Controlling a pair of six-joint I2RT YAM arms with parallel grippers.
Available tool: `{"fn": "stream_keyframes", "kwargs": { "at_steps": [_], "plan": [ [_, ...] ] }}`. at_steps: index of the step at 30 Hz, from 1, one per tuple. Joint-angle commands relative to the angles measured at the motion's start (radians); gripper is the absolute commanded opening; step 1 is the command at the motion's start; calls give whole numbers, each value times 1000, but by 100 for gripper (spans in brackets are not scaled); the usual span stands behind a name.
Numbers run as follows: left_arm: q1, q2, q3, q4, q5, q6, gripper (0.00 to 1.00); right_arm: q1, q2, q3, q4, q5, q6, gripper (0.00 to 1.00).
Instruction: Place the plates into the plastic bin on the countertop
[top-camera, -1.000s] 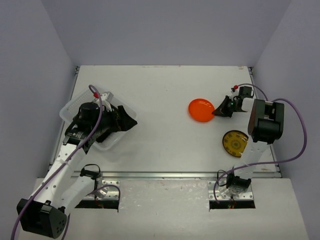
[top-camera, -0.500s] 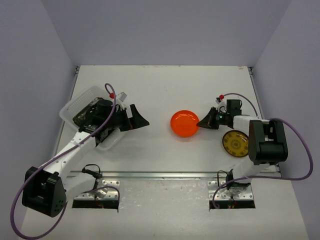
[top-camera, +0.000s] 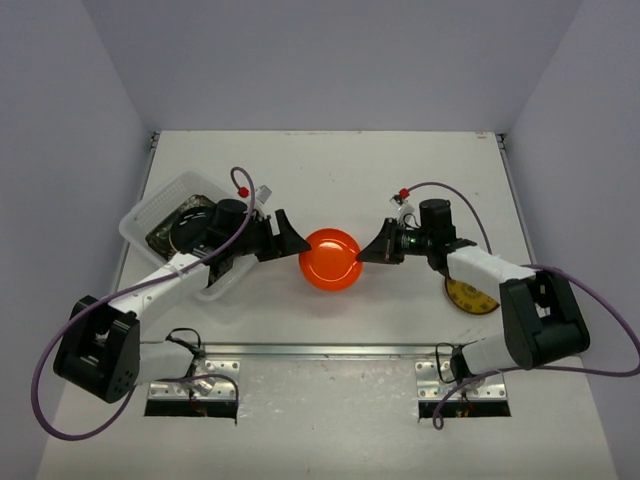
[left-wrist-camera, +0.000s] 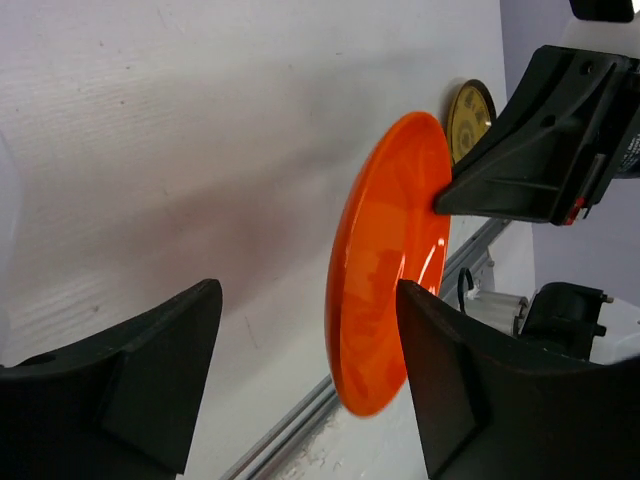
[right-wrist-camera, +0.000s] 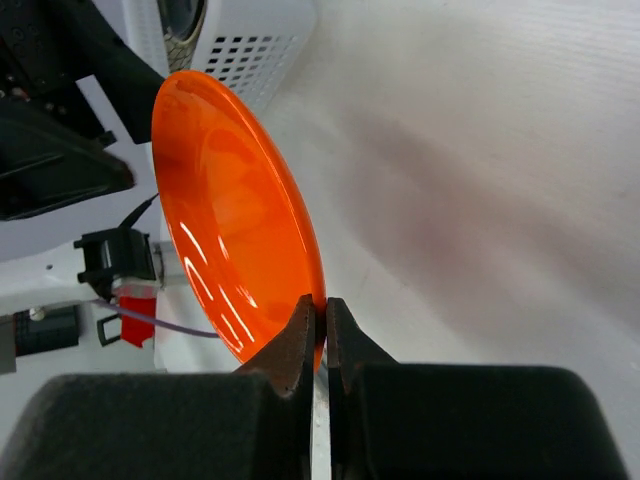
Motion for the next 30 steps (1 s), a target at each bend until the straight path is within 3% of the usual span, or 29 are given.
{"fn": "stream_keyframes", "kwargs": {
  "at_steps": [1,3,5,6,7,9,11,14,18,20,23,27,28,29,30],
  "plan": [
    [-48,27,25,100,23,-6,54,43,-53,11,86,-47,67,0],
    [-65,32,34,93,16,-5,34,46,-63,22,83,-40,70,0],
    [-68,32,45,68,1,-1,5,47,-72,28,64,-25,68,0],
    [-68,28,60,29,-28,6,0,47,-76,31,58,-16,66,0],
    [-65,16,86,-34,-89,13,0,47,-80,33,44,-4,65,7],
    [-26,-38,127,-136,-225,3,0,41,-93,46,-23,50,51,56],
    [118,-96,147,-204,-281,-35,0,35,-127,67,-159,185,7,81],
    [380,-188,157,-281,-303,-96,0,32,-213,80,-361,445,-28,90],
    [663,-266,142,-328,-340,-142,0,21,-302,56,-470,583,-56,99],
    [738,-248,132,-331,-342,-153,0,-1,-352,35,-507,619,-72,99],
    [779,-195,128,-314,-355,-146,2,-27,-414,13,-542,638,-100,99],
    [803,-138,114,-290,-387,-133,11,-87,-464,7,-602,644,-143,99],
    [804,-142,106,-284,-396,-128,25,-100,-475,8,-615,640,-167,99],
    [804,-147,97,-277,-404,-123,47,-113,-488,10,-633,637,-201,99],
    [805,-149,94,-276,-403,-119,63,-117,-493,14,-655,648,-224,99]
  ]
}}
